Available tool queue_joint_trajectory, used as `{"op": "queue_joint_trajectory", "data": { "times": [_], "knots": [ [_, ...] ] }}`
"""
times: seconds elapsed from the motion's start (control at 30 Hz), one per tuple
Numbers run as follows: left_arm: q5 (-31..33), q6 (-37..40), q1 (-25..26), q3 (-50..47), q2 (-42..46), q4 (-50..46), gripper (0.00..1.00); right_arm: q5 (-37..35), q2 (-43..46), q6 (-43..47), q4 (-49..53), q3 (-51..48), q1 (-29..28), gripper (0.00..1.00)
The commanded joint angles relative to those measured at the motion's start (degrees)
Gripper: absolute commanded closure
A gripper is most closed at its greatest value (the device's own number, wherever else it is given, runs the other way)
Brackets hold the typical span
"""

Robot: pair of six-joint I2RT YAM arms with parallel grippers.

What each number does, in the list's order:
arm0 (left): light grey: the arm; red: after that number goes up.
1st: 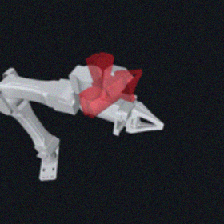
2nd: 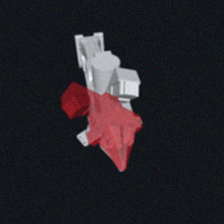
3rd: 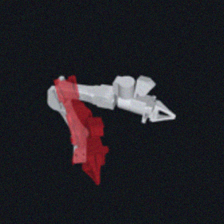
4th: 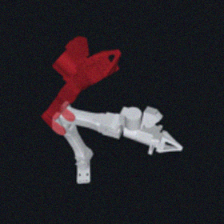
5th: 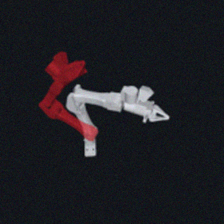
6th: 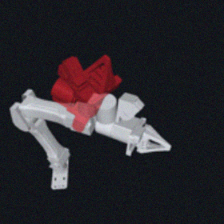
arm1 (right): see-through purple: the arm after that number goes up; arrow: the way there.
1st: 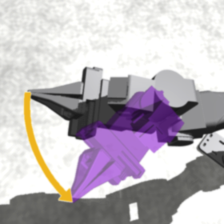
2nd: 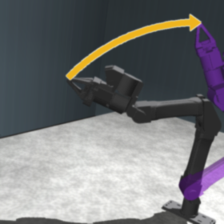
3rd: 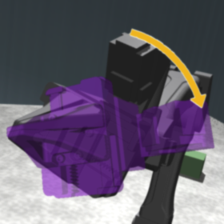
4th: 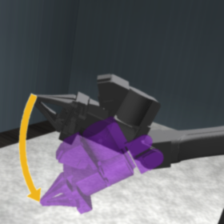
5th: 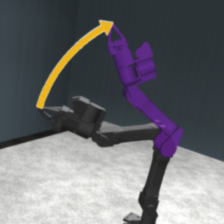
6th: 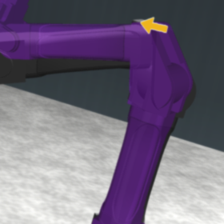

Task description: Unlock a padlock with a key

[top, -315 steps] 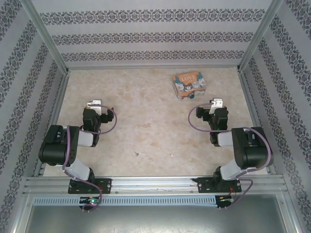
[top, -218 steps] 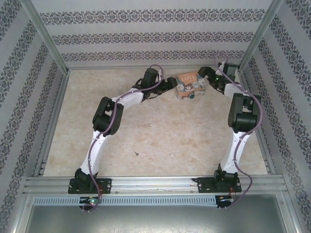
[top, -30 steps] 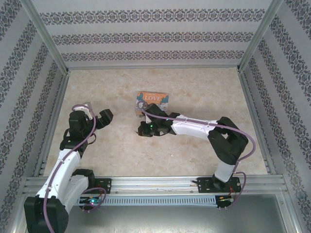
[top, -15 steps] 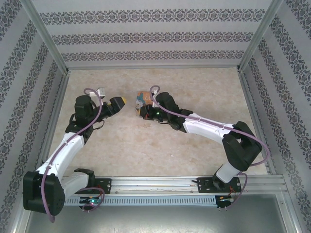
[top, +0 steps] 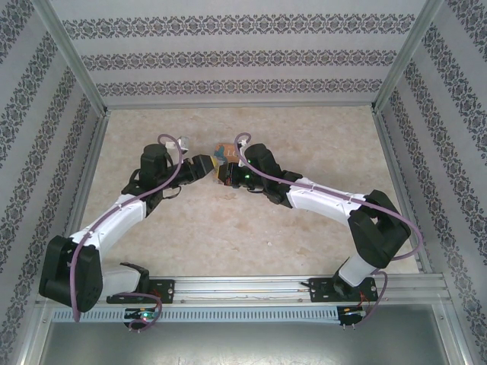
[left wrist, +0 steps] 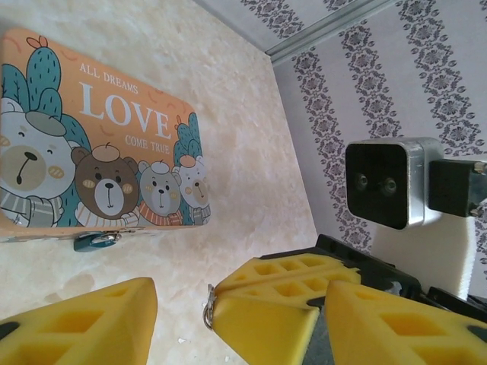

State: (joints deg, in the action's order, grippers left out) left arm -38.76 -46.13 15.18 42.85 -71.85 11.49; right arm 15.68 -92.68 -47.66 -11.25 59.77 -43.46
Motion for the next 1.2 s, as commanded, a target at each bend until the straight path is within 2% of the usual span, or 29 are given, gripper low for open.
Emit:
{"op": "queue_joint_trajectory", "data": {
  "times": [0.0,0.33,0.6,0.73,0.8,0.93,1.03,1.17],
  "knots": [
    [0.5,0.5,1.0,2.2,-1.0,3.0,0.46,-0.2,1.2,0.9,-2.2,-0.5,0.5,1.0],
    [1.8,0.5,1.8,3.0,-3.4,3.0,0.65,0.0,1.3,0.9,-2.4,-0.1,0.5,1.0],
    [2.9,1.1,1.9,3.5,-3.3,1.8,0.91,0.3,1.7,0.9,-2.4,-0.6,0.8,1.0],
    [4.0,2.4,1.9,4.2,-2.1,0.3,0.99,0.9,2.9,1.6,-3.0,-1.8,1.6,1.0],
    [4.1,3.5,2.0,4.9,-1.6,-0.6,1.0,1.4,4.3,2.2,-3.8,-3.0,2.3,0.95],
    [3.1,6.5,1.9,7.6,-0.4,-2.9,1.0,4.3,8.9,4.1,-6.5,-6.4,5.3,0.79],
    [0.8,8.9,1.7,10.2,0.0,-5.0,1.0,9.4,12.2,5.5,-8.8,-8.2,8.3,0.68],
    [-3.5,12.5,1.7,13.8,0.2,-7.5,1.0,18.6,15.2,5.6,-14.5,-9.3,11.7,0.6]
  ]
}}
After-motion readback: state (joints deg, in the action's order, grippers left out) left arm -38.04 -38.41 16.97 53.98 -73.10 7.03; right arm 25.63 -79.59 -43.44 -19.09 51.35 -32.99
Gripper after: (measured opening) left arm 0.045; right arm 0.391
